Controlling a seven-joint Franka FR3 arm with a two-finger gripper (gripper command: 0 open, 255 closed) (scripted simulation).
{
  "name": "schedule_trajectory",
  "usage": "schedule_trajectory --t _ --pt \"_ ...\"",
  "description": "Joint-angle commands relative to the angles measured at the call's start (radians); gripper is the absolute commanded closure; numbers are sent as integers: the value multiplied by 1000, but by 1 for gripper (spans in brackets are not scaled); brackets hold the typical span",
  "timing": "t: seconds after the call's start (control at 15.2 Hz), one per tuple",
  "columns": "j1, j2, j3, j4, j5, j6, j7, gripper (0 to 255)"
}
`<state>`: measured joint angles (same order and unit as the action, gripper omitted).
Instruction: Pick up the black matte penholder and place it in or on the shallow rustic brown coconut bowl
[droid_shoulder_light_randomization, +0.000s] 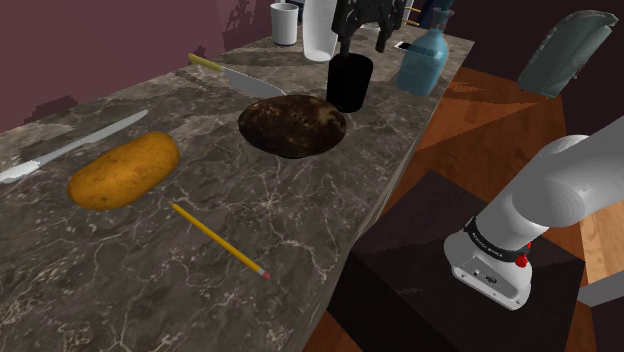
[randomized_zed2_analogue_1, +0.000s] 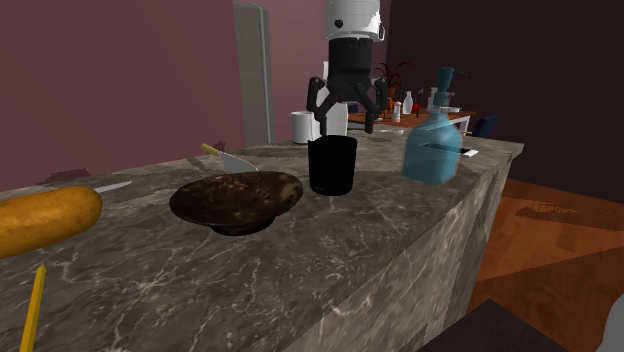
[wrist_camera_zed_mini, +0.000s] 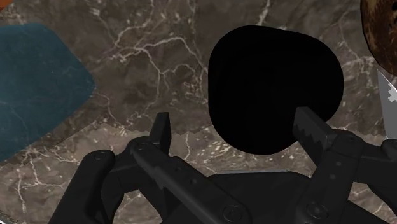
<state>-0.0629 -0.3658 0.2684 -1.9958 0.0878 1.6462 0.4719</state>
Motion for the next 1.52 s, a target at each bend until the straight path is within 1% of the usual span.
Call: schedule_trajectory --t 0.0,0.2,0.26,0.86,1.45 --pt "0 0 0 -1 0 1 0 0" --pt "0 0 0 -1 0 1 0 0" --pt "0 0 0 -1 0 1 0 255" --pt "0 0 0 -1 0 1 0 255" --pt "-4 29 -3 148 -8 -120 6 255"
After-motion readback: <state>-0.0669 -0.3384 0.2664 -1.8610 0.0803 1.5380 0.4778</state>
